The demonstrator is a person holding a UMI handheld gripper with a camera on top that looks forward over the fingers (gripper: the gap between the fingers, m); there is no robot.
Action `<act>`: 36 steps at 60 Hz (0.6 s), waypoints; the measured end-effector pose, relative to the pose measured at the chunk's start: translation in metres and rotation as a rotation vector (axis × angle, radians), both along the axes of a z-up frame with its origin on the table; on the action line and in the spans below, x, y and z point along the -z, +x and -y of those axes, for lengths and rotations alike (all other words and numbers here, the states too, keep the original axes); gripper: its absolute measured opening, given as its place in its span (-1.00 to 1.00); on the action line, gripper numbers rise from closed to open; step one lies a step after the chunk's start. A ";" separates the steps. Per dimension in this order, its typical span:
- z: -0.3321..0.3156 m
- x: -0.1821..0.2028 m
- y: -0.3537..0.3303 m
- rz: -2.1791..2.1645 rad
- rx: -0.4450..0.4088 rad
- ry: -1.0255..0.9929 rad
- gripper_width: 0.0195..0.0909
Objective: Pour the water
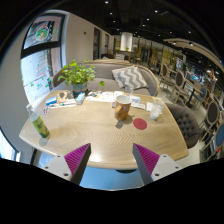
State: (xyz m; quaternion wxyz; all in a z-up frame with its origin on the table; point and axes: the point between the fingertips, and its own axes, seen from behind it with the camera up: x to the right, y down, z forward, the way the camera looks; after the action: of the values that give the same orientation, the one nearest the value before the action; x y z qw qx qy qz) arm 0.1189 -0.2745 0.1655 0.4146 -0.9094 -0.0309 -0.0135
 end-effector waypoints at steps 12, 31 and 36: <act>0.023 0.012 -0.020 0.031 0.032 -0.030 0.84; 0.059 0.049 -0.158 0.005 0.030 -0.075 0.85; 0.056 0.056 -0.211 -0.030 0.001 -0.067 0.84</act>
State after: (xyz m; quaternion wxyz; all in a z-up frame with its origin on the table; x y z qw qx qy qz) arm -0.0917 -0.3305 0.1091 0.3845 -0.9228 -0.0246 0.0006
